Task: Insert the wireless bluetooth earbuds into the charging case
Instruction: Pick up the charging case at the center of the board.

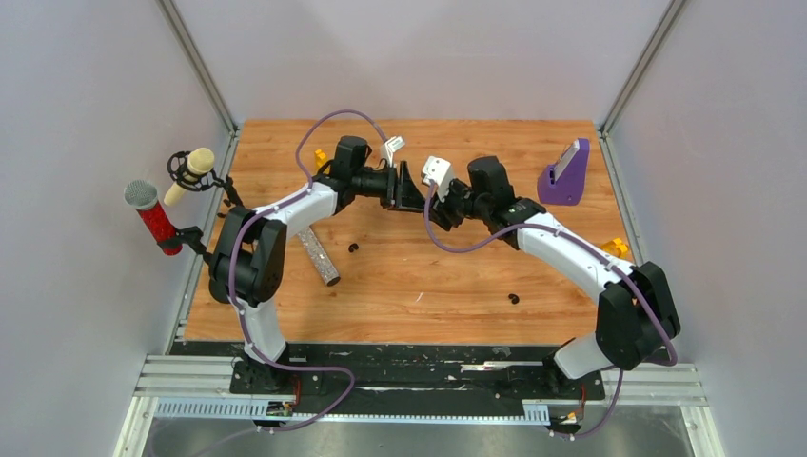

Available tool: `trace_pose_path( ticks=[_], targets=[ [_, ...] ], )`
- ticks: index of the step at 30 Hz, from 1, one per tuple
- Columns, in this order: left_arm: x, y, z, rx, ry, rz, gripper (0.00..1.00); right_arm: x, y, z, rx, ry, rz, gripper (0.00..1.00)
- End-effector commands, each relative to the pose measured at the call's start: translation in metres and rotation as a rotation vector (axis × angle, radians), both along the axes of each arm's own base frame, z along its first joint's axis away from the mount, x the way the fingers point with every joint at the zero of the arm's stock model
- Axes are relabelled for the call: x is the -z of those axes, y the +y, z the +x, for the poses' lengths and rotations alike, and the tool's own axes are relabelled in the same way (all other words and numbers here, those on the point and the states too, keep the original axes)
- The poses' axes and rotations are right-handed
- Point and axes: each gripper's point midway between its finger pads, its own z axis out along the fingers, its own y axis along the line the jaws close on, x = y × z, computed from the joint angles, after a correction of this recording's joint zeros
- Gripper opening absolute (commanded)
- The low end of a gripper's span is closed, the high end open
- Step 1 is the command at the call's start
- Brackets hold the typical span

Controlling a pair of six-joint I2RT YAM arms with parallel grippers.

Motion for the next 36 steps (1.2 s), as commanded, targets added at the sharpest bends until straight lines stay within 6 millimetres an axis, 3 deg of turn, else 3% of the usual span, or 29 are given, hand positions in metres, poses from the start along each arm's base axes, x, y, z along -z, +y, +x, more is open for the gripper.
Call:
trace_pose_path(
  ticks=[1,4,9,14,18,22,24,29,33,36],
  targets=[
    [-0.014,-0.007,-0.004,0.06,-0.035,-0.042,0.67,-0.028,0.006,-0.001,-0.047,-0.104,0.043,0.31],
    [-0.015,-0.008,-0.006,0.071,-0.016,-0.056,0.6,-0.025,0.007,-0.001,-0.06,-0.113,0.031,0.31],
    [-0.019,-0.01,-0.007,0.092,-0.003,-0.092,0.39,-0.019,0.009,-0.004,-0.094,-0.113,0.023,0.32],
    [-0.019,-0.01,-0.008,0.093,-0.003,-0.095,0.31,-0.02,0.008,-0.005,-0.096,-0.116,0.026,0.34],
    [-0.022,-0.01,-0.007,0.095,-0.011,-0.102,0.26,-0.024,0.007,-0.005,-0.087,-0.114,0.028,0.53],
    [-0.026,-0.009,-0.008,0.098,-0.024,-0.111,0.25,-0.029,0.006,-0.003,-0.072,-0.079,0.039,0.89],
    [-0.029,-0.008,-0.009,0.1,-0.033,-0.118,0.25,-0.034,0.005,-0.004,-0.082,-0.049,0.042,1.0],
    [-0.039,-0.004,-0.013,0.134,-0.091,-0.14,0.24,-0.06,-0.005,-0.019,-0.161,0.085,0.111,1.0],
    [-0.042,0.002,-0.022,0.217,-0.224,-0.143,0.23,-0.097,-0.026,-0.042,-0.259,0.237,0.226,1.0],
    [-0.041,0.009,-0.035,0.28,-0.285,-0.133,0.23,-0.113,-0.044,-0.053,-0.276,0.329,0.32,1.0]
  ],
)
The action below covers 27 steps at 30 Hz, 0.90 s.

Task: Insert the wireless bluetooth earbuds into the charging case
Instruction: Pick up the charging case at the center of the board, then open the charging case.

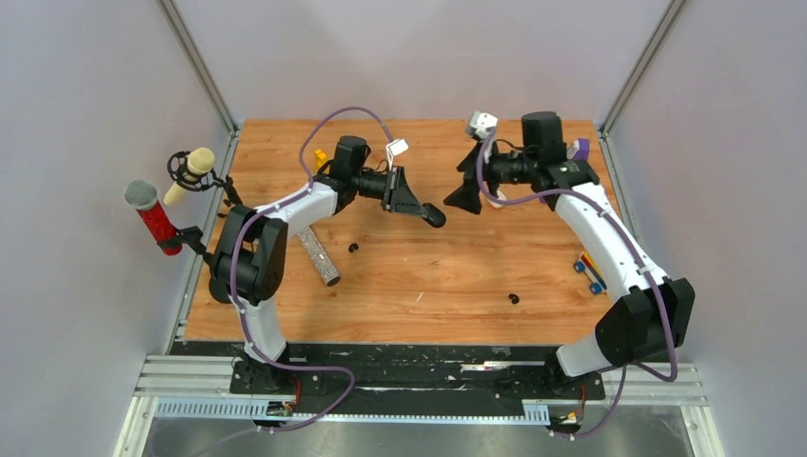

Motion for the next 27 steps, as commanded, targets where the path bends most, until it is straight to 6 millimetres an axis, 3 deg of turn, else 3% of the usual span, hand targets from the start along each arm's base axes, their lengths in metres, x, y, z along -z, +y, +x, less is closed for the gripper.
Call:
trace_pose_path(
  ticks=[1,10,19,27],
  targets=[
    [-0.032,0.011,-0.022,0.12,-0.208,-0.054,0.23,-0.029,-0.014,-0.046,-0.138,0.215,0.17,1.0],
    [-0.065,0.017,-0.039,0.146,-0.357,-0.086,0.23,0.003,-0.011,-0.052,-0.161,0.379,0.209,0.99],
    [-0.058,0.012,-0.059,0.211,-0.399,-0.059,0.23,0.003,-0.002,-0.055,-0.237,0.49,0.276,0.89],
    [-0.061,0.008,-0.066,0.24,-0.394,-0.082,0.2,0.031,0.018,-0.066,-0.264,0.489,0.215,0.8]
  ],
)
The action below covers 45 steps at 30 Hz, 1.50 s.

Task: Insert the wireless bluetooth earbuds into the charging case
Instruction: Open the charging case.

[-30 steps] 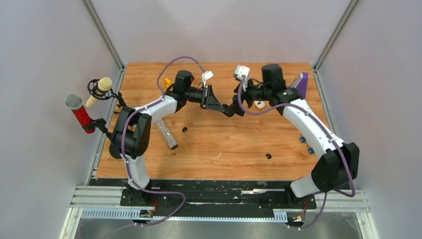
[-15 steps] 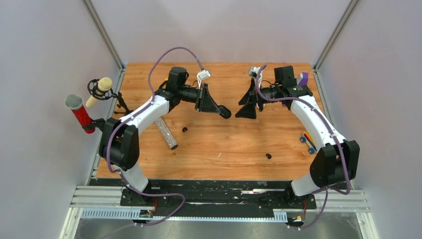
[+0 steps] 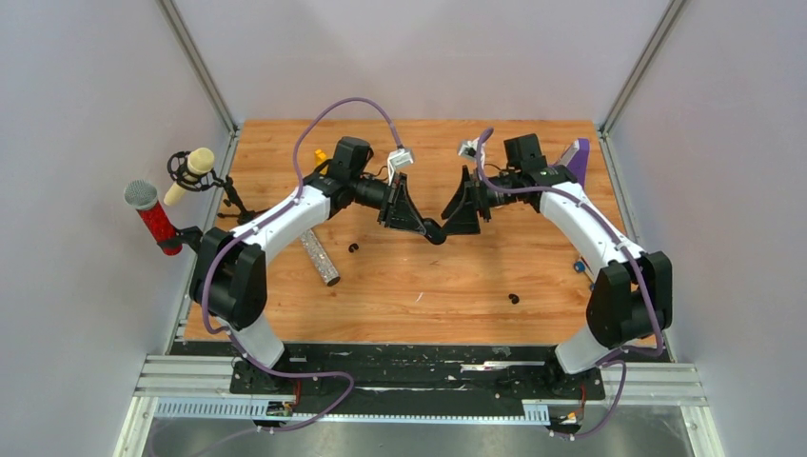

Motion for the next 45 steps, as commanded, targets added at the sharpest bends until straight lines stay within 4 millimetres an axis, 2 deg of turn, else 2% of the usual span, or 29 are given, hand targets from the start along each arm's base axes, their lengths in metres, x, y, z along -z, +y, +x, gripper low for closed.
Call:
trace_pose_path(
  ticks=[1,5,6,13,22,31,35,40,42,43,44,45],
  targets=[
    [-0.027,-0.001,-0.005,0.048,-0.079,-0.063,0.2,0.001,0.011,-0.002,-0.049,-0.023,0.031,0.76],
    [-0.028,-0.002,-0.01,0.065,-0.086,-0.067,0.18,0.006,0.013,0.0,-0.064,0.031,0.042,0.57],
    [-0.029,-0.002,-0.011,0.068,-0.09,-0.069,0.18,0.007,0.013,0.0,-0.065,0.04,0.043,0.55],
    [-0.035,-0.001,-0.017,0.085,-0.099,-0.083,0.16,0.015,0.013,0.001,-0.056,0.048,0.024,0.56],
    [-0.041,0.0,-0.024,0.108,-0.093,-0.096,0.1,0.018,-0.001,0.021,0.011,0.091,0.018,0.57],
    [-0.047,0.0,-0.029,0.125,-0.104,-0.111,0.08,0.024,-0.009,0.037,0.077,0.099,-0.022,0.56],
    [-0.046,0.0,-0.029,0.128,-0.122,-0.114,0.07,0.012,-0.014,0.037,0.093,0.057,-0.02,0.59],
    [-0.041,0.002,-0.03,0.118,-0.173,-0.113,0.02,-0.007,-0.035,0.039,0.169,-0.101,-0.088,0.71],
    [-0.041,0.004,-0.03,0.097,-0.216,-0.11,0.0,-0.018,-0.047,0.034,0.18,-0.138,-0.066,0.73],
    [-0.048,0.005,-0.029,0.085,-0.254,-0.122,0.0,-0.029,-0.05,0.027,0.168,-0.158,-0.033,0.73],
    [-0.045,0.006,-0.031,0.081,-0.25,-0.122,0.0,-0.034,-0.052,0.021,0.159,-0.172,-0.013,0.74],
    [-0.052,0.005,-0.031,0.075,-0.269,-0.14,0.0,-0.039,-0.051,0.015,0.139,-0.185,0.009,0.75]
  ],
)
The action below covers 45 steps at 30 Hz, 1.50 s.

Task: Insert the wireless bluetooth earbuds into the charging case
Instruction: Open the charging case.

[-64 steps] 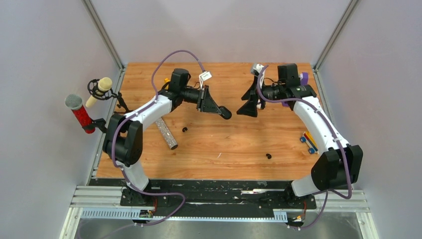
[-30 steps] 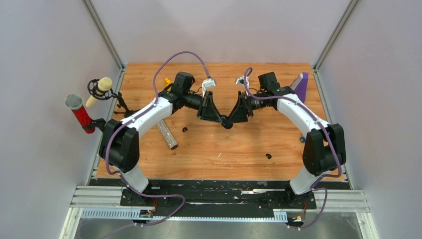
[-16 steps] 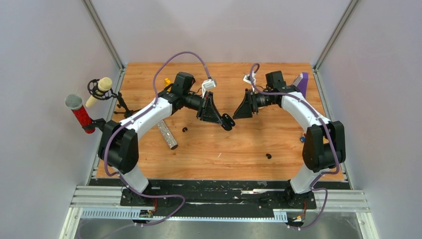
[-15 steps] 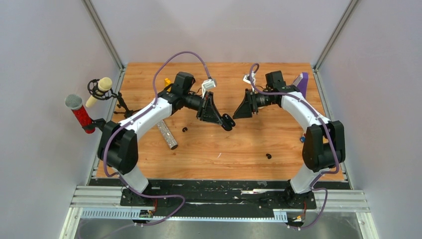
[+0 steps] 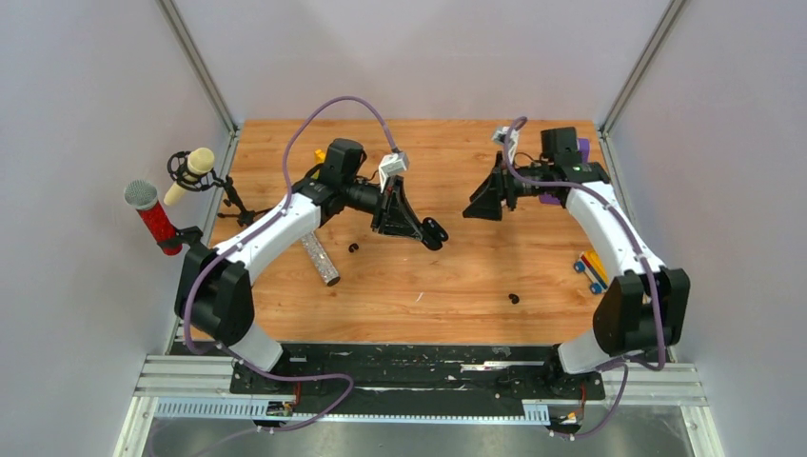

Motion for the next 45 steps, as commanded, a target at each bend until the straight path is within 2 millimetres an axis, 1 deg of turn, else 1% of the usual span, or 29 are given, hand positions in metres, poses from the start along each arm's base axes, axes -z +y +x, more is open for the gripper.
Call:
trace_pose_path(
  ticks=[1,4,6,9,10,12,16,20,27,31,35,38,40,42,43,45],
  targets=[
    [-0.033,0.002,-0.006,-0.007,-0.168,-0.092,0.0,-0.049,-0.006,-0.025,-0.073,-0.184,0.096,0.75],
    [-0.039,0.001,-0.004,-0.019,-0.157,-0.1,0.0,-0.054,0.008,-0.043,-0.153,-0.175,0.144,0.76],
    [-0.041,0.0,-0.006,-0.015,-0.152,-0.104,0.0,-0.053,0.017,-0.047,-0.185,-0.181,0.142,0.76],
    [-0.043,-0.001,-0.01,-0.002,-0.152,-0.111,0.0,-0.051,0.031,-0.046,-0.218,-0.193,0.132,0.75],
    [-0.044,-0.001,-0.011,0.002,-0.149,-0.112,0.0,-0.051,0.035,-0.047,-0.231,-0.192,0.135,0.74],
    [-0.045,-0.002,-0.012,0.003,-0.146,-0.114,0.0,-0.053,0.042,-0.05,-0.26,-0.187,0.148,0.69],
    [-0.047,-0.002,-0.013,0.008,-0.142,-0.12,0.01,-0.04,0.053,-0.054,-0.277,-0.204,0.102,0.63],
    [-0.051,-0.001,-0.015,0.012,-0.148,-0.127,0.01,-0.035,0.053,-0.057,-0.281,-0.194,0.099,0.59],
    [-0.053,-0.001,-0.017,0.012,-0.154,-0.13,0.0,-0.047,0.044,-0.066,-0.293,-0.226,0.146,0.56],
    [-0.054,0.0,-0.017,0.013,-0.158,-0.133,0.0,-0.042,0.041,-0.065,-0.286,-0.22,0.144,0.54],
    [-0.054,0.0,-0.017,0.014,-0.157,-0.133,0.0,-0.037,0.041,-0.062,-0.281,-0.198,0.142,0.43],
    [-0.055,0.0,-0.018,0.018,-0.158,-0.135,0.0,-0.037,0.041,-0.061,-0.282,-0.194,0.145,0.29],
    [-0.055,0.0,-0.018,0.018,-0.158,-0.135,0.0,-0.039,0.041,-0.061,-0.282,-0.201,0.147,0.19],
    [-0.053,0.0,-0.018,0.017,-0.154,-0.132,0.01,-0.043,0.041,-0.061,-0.282,-0.211,0.149,0.13],
    [-0.053,-0.001,-0.017,0.015,-0.154,-0.131,0.03,-0.045,0.041,-0.061,-0.281,-0.217,0.149,0.1],
    [-0.052,-0.001,-0.015,0.005,-0.152,-0.125,0.16,-0.048,0.041,-0.06,-0.28,-0.227,0.148,0.03]
  ],
)
